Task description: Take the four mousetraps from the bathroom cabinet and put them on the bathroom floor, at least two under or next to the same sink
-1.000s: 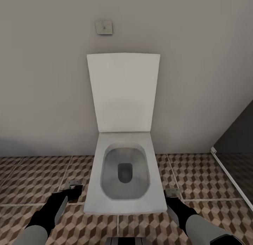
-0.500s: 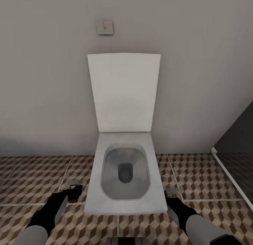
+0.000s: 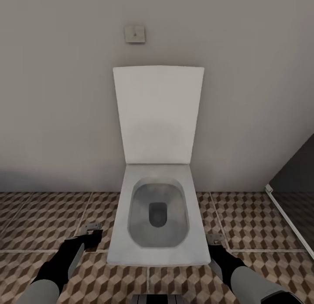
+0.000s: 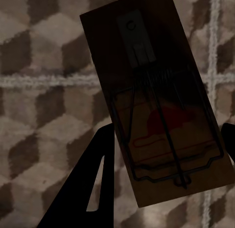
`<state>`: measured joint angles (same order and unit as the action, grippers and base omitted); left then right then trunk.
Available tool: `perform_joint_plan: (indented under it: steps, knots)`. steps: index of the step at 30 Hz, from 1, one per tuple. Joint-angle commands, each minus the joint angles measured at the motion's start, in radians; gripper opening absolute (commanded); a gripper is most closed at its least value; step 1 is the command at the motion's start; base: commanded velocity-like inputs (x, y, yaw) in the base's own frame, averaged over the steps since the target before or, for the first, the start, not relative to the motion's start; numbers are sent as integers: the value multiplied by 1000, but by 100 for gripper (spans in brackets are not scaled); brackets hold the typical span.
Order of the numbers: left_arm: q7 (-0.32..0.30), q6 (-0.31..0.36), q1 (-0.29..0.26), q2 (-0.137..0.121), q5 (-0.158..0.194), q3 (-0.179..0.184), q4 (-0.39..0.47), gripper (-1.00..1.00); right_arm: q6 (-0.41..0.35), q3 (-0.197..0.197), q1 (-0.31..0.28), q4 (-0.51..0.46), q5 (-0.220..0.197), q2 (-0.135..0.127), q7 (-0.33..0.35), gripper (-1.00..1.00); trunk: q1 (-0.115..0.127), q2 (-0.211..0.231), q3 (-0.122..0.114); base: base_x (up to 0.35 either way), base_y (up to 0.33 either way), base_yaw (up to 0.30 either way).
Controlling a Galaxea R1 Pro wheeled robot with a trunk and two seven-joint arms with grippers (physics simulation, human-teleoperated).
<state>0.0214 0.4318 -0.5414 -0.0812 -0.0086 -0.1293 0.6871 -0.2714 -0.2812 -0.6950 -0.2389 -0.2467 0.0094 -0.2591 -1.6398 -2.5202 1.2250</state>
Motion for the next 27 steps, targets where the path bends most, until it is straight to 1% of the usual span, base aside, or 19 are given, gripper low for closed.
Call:
perform_joint_plan:
  steps: [1,8,13,17,22,27]
  knots:
    - [3,5,0,0,-3,0,2,-100,-5,-8,0,-2,-10,-1,-5,-100,0,0,1,0,0,3]
    - [3,5,0,1,-4,-1,0,-100,3,-6,-1,-2,-13,-15,-11,-100,0,0,1,0,0,1]
    - [2,5,0,2,-4,-1,-6,-100,4,12,-1,-3,-19,-53,-13,-100,0,0,1,0,0,0]
    - [2,4,0,2,-4,1,-10,-100,4,32,0,-2,-20,-69,-14,-100,0,0,1,0,0,0]
    - [2,4,0,2,-4,1,-10,-100,5,48,-1,-3,-20,-74,-14,-100,0,0,1,0,0,0]
    - [2,4,0,1,-4,1,-11,-100,6,53,-1,-3,-20,-78,-14,-100,0,0,1,0,0,0]
